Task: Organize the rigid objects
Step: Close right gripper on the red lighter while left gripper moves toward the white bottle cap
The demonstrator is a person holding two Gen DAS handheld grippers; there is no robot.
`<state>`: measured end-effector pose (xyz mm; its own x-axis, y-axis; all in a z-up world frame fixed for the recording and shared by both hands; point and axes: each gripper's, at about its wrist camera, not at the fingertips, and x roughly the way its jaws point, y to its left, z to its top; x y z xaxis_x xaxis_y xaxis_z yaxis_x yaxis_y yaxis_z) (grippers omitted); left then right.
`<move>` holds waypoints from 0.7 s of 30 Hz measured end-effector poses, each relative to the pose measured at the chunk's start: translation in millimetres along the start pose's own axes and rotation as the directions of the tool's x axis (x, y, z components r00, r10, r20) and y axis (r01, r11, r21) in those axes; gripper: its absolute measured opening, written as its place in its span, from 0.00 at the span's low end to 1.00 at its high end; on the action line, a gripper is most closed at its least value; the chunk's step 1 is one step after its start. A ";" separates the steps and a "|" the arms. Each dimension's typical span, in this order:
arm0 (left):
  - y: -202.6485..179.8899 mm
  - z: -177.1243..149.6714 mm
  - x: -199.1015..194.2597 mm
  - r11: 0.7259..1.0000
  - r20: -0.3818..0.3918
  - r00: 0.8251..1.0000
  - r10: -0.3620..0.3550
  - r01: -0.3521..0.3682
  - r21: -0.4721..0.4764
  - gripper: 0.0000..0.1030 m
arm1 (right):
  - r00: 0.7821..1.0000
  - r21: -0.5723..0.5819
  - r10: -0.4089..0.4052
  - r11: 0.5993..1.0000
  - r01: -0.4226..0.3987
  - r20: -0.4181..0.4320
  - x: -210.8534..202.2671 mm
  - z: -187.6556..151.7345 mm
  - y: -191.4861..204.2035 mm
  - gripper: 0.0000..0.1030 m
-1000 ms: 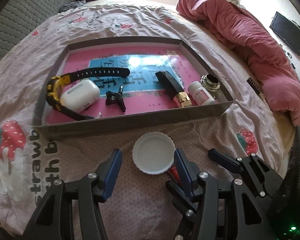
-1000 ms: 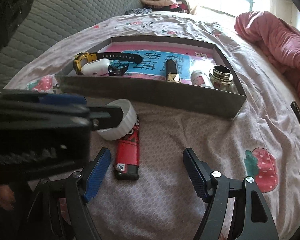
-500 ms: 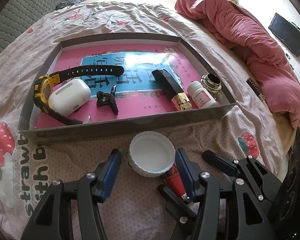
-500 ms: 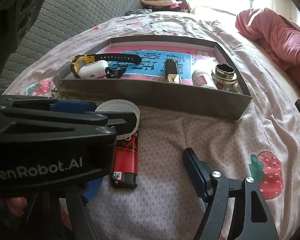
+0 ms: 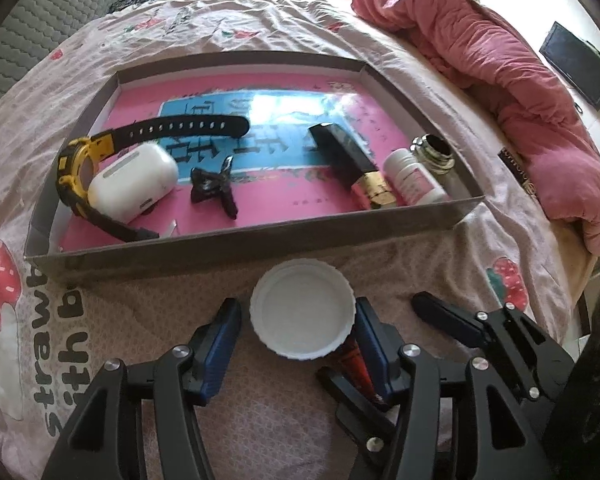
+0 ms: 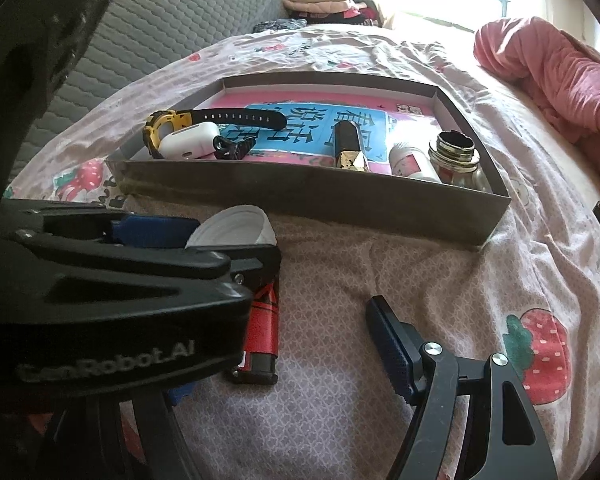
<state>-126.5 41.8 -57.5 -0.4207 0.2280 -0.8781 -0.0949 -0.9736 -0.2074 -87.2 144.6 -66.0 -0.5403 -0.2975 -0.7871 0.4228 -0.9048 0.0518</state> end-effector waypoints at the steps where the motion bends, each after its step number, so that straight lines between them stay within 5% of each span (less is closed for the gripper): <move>1: 1.3 -0.1 0.8 1.000 -0.001 1.000 0.002 -0.002 -0.003 0.55 | 1.000 -0.004 -0.002 1.000 0.002 0.003 0.7 0.3 0.9 0.74; 5: 8.0 1.1 2.3 1.000 -0.001 1.000 0.012 -0.012 -0.023 0.55 | 1.000 -0.035 -0.022 0.999 0.022 0.004 5.6 0.9 4.5 0.73; 12: 25.7 2.6 2.7 0.998 -0.003 0.999 0.039 -0.039 -0.049 0.55 | 1.000 -0.045 -0.018 0.999 0.019 0.008 9.9 4.7 -1.9 0.52; 21: 33.4 1.2 5.5 0.998 0.001 1.000 0.020 -0.020 -0.066 0.55 | 0.999 -0.090 -0.044 0.995 0.045 0.017 19.9 9.6 2.5 0.49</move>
<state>-133.0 10.6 -68.7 -0.4232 0.2088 -0.8817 -0.0266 -0.9755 -0.2182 -103.9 133.5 -75.7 -0.5708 -0.2626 -0.7779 0.4613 -0.8864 -0.0392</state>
